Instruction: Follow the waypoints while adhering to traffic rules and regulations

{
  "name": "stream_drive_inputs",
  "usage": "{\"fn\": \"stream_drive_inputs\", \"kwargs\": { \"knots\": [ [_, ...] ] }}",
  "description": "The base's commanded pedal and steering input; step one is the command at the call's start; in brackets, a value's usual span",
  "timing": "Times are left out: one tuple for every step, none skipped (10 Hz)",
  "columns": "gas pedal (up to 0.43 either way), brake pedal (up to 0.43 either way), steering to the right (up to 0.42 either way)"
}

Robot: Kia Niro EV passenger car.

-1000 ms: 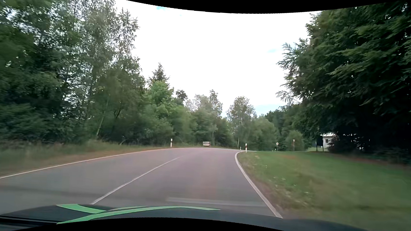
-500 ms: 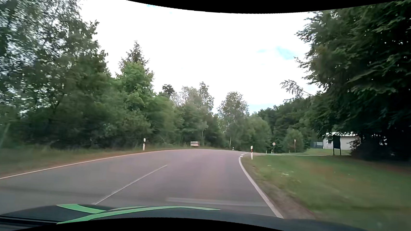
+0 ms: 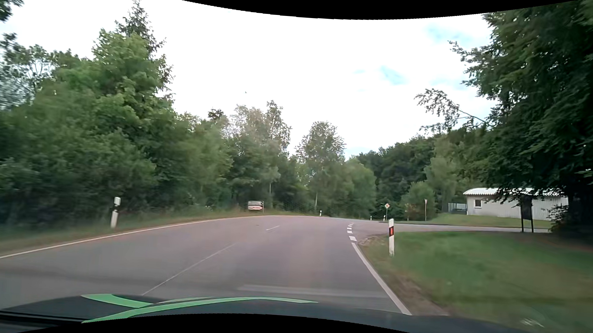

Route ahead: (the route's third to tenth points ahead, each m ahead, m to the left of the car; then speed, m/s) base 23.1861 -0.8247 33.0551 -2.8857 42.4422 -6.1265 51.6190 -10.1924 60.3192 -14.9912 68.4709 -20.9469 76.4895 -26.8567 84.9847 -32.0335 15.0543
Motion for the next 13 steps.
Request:
{"fn": "stream_drive_inputs", "kwargs": {
  "knots": [
    [0.0, 0.085, 0.045],
    [0.0, 0.085, 0.045],
    [0.0, 0.091, 0.045],
    [0.0, 0.104, 0.045],
    [0.0, 0.104, 0.045],
    [0.0, 0.11, 0.046],
    [0.0, 0.116, 0.045],
    [0.0, 0.116, 0.045],
    [0.0, 0.122, 0.044],
    [0.0, 0.122, 0.044],
    [0.0, 0.128, 0.044],
    [0.0, 0.134, 0.044],
    [0.0, 0.134, 0.043]
  ]
}}
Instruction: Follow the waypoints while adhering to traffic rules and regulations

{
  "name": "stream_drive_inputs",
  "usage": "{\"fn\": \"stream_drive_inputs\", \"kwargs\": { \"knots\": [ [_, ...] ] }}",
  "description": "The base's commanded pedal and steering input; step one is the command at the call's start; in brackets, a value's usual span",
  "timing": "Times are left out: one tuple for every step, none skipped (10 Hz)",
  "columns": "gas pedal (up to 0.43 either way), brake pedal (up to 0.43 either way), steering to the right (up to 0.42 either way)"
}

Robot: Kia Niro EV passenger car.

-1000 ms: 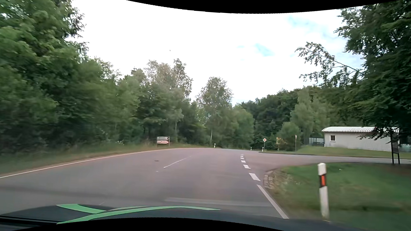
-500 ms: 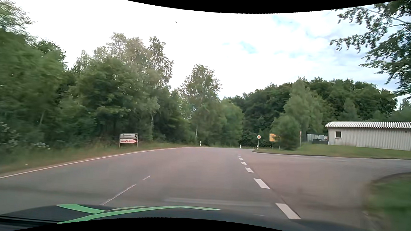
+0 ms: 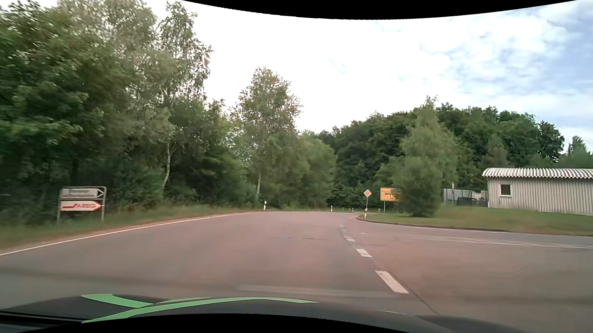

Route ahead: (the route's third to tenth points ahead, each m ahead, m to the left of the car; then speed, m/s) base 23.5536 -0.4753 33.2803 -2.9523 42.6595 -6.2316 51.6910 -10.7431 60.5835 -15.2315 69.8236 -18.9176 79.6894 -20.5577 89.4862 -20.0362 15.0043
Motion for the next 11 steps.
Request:
{"fn": "stream_drive_inputs", "kwargs": {
  "knots": [
    [0.0, 0.134, 0.043],
    [0.0, 0.146, 0.042],
    [0.0, 0.159, 0.042],
    [0.0, 0.171, 0.042],
    [0.0, 0.165, 0.042],
    [0.0, 0.152, 0.042],
    [0.0, 0.14, 0.041],
    [0.0, 0.122, 0.04],
    [0.0, 0.11, 0.039],
    [0.0, 0.098, 0.038],
    [0.0, 0.085, 0.037]
  ]
}}
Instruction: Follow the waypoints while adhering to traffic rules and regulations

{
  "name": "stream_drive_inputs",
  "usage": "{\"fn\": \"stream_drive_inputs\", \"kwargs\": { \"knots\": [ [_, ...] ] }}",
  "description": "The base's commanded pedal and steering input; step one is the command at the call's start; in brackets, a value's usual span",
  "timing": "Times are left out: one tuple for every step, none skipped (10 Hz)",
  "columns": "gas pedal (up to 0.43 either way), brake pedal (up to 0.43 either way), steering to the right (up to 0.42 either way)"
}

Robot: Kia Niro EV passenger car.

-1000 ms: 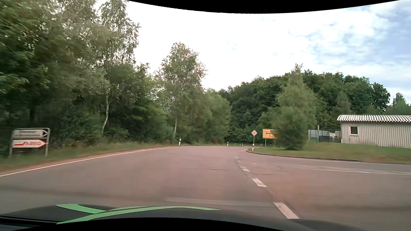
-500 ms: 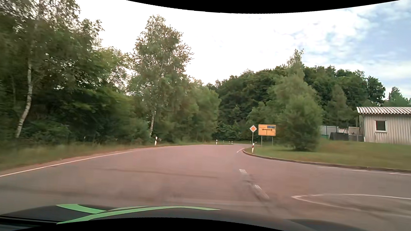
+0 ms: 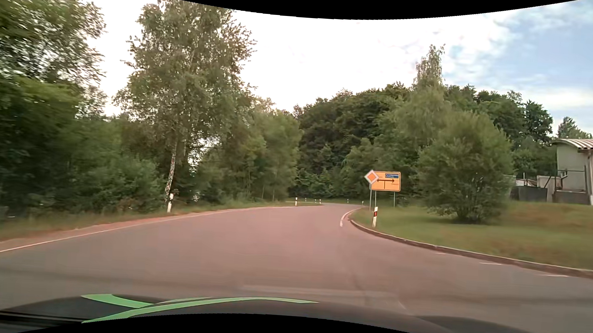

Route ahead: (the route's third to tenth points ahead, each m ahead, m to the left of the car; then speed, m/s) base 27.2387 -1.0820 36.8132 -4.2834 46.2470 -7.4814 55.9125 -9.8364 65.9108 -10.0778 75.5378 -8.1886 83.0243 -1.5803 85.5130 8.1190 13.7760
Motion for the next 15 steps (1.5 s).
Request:
{"fn": "stream_drive_inputs", "kwargs": {
  "knots": [
    [0.0, 0.073, 0.036],
    [0.0, 0.067, 0.036],
    [0.0, 0.043, 0.037],
    [0.0, 0.03, 0.038],
    [0.0, 0.018, 0.04],
    [0.0, 0.012, 0.04],
    [0.0, 0.006, 0.04],
    [0.0, 0.006, 0.04],
    [0.0, 0.006, 0.04],
    [0.0, 0.006, 0.041],
    [0.0, 0.006, 0.041],
    [0.0, 0.006, 0.041],
    [0.0, 0.006, 0.042],
    [0.0, 0.006, 0.042],
    [0.0, 0.012, 0.042]
  ]
}}
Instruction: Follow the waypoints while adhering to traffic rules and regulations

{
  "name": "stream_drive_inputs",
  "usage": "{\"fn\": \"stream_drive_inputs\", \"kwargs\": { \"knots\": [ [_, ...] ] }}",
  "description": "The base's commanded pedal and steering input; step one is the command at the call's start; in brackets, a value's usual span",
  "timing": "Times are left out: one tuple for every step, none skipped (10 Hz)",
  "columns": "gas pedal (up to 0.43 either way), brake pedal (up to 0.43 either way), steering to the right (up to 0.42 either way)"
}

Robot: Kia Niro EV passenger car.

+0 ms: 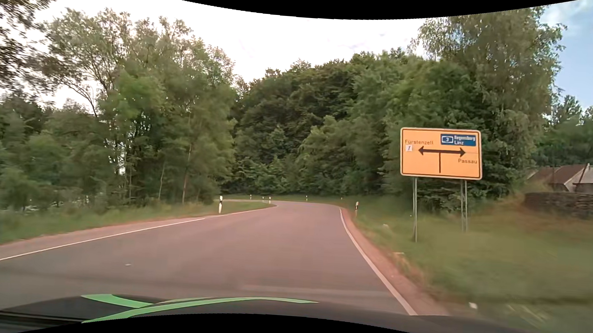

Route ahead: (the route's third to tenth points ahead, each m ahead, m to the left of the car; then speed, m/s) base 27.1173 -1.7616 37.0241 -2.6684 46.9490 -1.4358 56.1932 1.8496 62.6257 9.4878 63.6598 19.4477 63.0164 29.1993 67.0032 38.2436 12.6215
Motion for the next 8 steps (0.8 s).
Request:
{"fn": "stream_drive_inputs", "kwargs": {
  "knots": [
    [0.0, 0.012, 0.042],
    [0.0, 0.012, 0.042],
    [0.0, 0.012, 0.042],
    [0.0, 0.012, 0.041],
    [0.0, 0.018, 0.041],
    [0.0, 0.024, 0.04],
    [0.0, 0.03, 0.039],
    [0.0, 0.043, 0.037]
  ]
}}
